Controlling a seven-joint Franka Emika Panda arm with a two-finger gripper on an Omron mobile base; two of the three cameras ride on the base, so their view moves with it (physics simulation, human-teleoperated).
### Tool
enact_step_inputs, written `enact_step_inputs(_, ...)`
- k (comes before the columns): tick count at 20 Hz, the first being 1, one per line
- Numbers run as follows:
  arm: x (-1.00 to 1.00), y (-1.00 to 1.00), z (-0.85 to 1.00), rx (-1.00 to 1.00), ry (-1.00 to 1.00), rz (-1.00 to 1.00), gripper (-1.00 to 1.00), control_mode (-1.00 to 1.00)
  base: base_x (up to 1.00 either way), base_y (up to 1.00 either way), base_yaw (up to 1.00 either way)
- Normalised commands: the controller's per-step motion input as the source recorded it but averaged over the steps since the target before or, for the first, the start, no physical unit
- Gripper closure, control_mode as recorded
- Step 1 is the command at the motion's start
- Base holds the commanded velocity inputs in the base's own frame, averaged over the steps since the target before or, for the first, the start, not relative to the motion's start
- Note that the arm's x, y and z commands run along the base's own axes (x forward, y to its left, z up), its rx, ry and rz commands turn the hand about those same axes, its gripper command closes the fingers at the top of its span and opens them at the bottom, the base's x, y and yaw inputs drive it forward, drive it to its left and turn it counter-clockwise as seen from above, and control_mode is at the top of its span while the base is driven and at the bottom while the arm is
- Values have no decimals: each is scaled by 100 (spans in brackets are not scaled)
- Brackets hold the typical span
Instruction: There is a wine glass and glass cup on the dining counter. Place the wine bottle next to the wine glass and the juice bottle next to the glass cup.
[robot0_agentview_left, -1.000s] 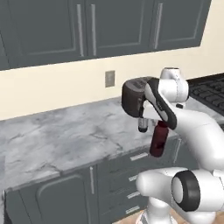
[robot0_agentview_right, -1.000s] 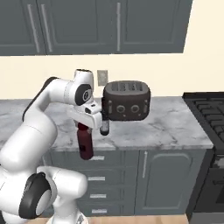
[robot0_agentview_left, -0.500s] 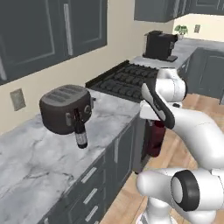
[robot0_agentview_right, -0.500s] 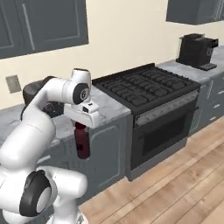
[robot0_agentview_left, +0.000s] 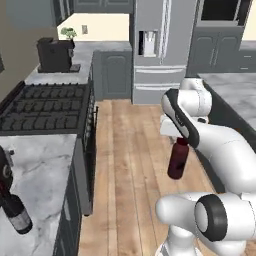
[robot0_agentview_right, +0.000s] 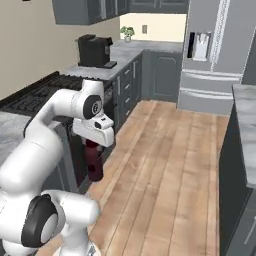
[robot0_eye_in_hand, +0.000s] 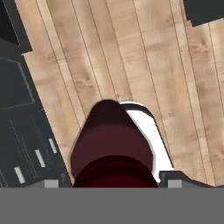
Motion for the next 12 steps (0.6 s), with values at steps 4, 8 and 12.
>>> enact_step_inputs(4,0,0,0,0,0,0,100,100,0,5,-91)
enact_step_inputs(8,0,0,0,0,0,0,100,100,4,3,-69)
enact_step_inputs(12,0,0,0,0,0,0,100,100,24,-6,-24)
